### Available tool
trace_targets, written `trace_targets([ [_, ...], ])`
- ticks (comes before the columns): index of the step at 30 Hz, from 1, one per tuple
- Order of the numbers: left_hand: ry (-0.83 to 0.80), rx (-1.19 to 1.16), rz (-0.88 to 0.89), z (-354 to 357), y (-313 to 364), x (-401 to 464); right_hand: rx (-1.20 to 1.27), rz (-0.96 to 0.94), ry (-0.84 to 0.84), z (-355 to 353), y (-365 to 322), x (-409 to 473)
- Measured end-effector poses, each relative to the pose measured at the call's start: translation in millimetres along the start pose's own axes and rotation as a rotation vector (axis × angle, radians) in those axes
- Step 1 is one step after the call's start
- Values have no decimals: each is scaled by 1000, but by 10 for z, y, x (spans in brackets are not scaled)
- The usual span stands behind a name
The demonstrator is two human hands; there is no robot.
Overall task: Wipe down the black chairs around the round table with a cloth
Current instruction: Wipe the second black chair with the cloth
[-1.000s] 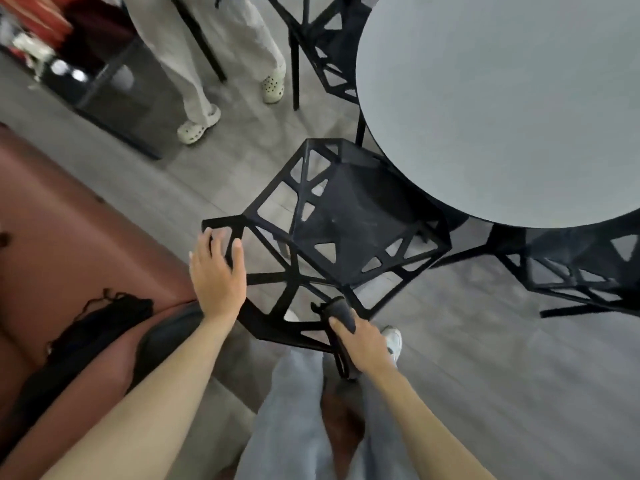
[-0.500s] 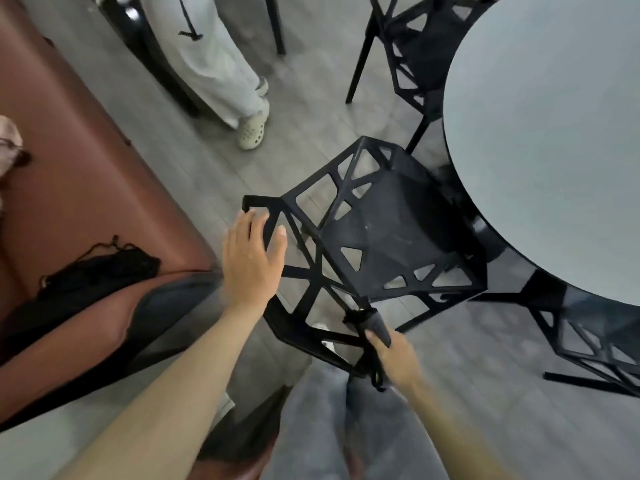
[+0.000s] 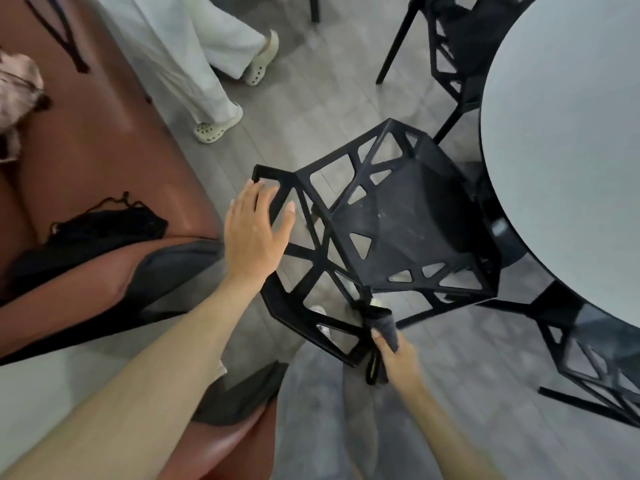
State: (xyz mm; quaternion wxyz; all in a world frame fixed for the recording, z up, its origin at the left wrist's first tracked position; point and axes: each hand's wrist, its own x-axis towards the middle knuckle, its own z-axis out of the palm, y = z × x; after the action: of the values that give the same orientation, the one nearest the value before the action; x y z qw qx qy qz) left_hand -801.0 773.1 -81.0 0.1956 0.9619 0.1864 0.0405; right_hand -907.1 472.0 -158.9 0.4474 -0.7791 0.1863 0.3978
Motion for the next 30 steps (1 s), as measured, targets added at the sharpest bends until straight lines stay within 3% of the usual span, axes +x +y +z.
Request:
trace_targets([
  [3, -15, 1, 8, -34, 30, -9, -41, -42, -54, -12, -121, -4],
  [8, -28, -14, -31, -73, 62, -20, -106, -305, -307, 193, -804, -242],
  [10, -30, -11, -22, -78, 61, -23, -161, -368, -331, 329, -1031, -312],
  [16, -13, -25, -35, -56, 62, -18, -141, -269, -359, 43, -659, -226],
  [22, -30, -3, -58, -35, 28, -8, -28, -33, -202, -162, -142, -80],
  [30, -36, 12, -62, -16, -9, -1, -47, -377, -471, 211, -1030, -600],
])
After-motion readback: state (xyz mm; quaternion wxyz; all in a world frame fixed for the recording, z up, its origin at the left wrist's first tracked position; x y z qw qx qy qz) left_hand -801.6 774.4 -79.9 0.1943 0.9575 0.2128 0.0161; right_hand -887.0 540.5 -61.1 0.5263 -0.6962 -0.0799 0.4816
